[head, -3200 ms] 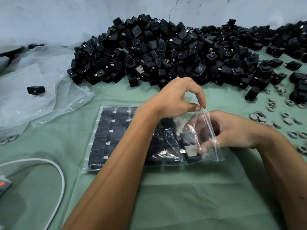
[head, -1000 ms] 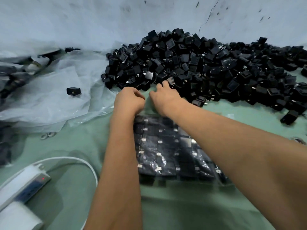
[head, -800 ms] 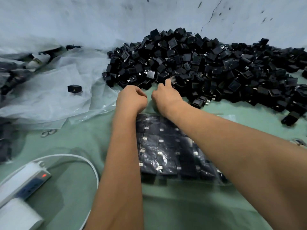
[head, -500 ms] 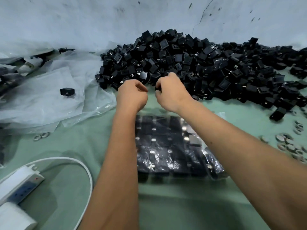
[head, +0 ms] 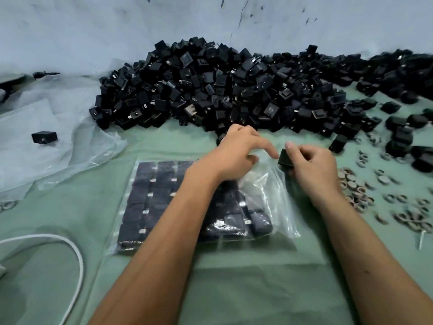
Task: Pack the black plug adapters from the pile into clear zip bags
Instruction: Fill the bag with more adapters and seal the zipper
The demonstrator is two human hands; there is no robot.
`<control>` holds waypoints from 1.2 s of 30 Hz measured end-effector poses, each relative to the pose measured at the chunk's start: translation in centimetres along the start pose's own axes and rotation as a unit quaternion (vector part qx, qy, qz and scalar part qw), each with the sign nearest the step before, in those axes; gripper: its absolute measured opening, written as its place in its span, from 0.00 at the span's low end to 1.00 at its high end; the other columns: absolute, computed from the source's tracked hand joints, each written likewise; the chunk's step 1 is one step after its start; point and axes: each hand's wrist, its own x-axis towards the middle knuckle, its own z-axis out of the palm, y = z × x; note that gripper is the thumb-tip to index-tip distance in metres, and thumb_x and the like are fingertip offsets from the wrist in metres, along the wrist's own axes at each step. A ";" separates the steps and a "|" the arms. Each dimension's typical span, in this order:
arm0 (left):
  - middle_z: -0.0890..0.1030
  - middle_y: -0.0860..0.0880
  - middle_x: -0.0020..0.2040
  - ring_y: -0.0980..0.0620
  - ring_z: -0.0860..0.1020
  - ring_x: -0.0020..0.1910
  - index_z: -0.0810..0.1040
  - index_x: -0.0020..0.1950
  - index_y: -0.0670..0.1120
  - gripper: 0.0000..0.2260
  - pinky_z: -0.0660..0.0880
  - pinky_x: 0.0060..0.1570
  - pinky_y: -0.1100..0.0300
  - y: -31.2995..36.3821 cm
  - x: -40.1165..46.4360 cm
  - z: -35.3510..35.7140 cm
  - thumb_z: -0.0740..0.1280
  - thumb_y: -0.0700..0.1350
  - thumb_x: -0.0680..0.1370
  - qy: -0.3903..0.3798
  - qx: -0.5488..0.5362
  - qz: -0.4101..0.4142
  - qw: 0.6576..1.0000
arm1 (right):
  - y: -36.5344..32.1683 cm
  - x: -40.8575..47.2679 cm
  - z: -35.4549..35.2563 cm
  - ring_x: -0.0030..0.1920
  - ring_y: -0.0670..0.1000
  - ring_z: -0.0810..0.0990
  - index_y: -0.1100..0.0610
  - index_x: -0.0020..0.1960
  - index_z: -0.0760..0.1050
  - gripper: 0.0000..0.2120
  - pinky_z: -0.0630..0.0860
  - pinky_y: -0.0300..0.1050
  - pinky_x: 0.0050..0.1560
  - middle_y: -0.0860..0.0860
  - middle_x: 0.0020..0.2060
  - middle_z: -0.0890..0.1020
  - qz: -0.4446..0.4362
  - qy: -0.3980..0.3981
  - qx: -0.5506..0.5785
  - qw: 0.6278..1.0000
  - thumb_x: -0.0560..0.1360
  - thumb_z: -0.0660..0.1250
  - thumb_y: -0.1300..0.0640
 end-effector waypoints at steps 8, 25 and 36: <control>0.74 0.52 0.62 0.52 0.61 0.68 0.84 0.52 0.59 0.09 0.53 0.68 0.61 -0.5 0.1 0.1 0.74 0.43 0.78 0.014 0.000 0.031 0.999 | 0.0 -0.6 -0.2 0.31 0.43 0.80 0.49 0.46 0.85 0.07 0.76 0.38 0.35 0.44 0.35 0.85 -0.032 -0.097 0.057 0.993 0.81 0.70 0.53; 0.78 0.52 0.59 0.48 0.70 0.65 0.86 0.49 0.56 0.06 0.67 0.65 0.50 -0.2 0.1 -1.0 0.76 0.45 0.75 0.037 0.006 0.044 0.998 | -1.1 -1.6 -1.5 0.50 0.73 0.81 0.57 0.56 0.86 0.13 0.80 0.70 0.53 0.65 0.51 0.85 -0.050 -0.359 0.141 0.921 0.71 0.79 0.62; 0.79 0.51 0.59 0.48 0.72 0.65 0.86 0.48 0.55 0.06 0.69 0.66 0.47 -0.3 0.1 -1.1 0.76 0.44 0.75 0.035 -0.012 0.036 0.999 | -1.3 -1.6 -1.1 0.54 0.79 0.75 0.57 0.54 0.86 0.10 0.72 0.77 0.58 0.75 0.52 0.79 -0.086 -0.387 0.071 0.915 0.74 0.78 0.56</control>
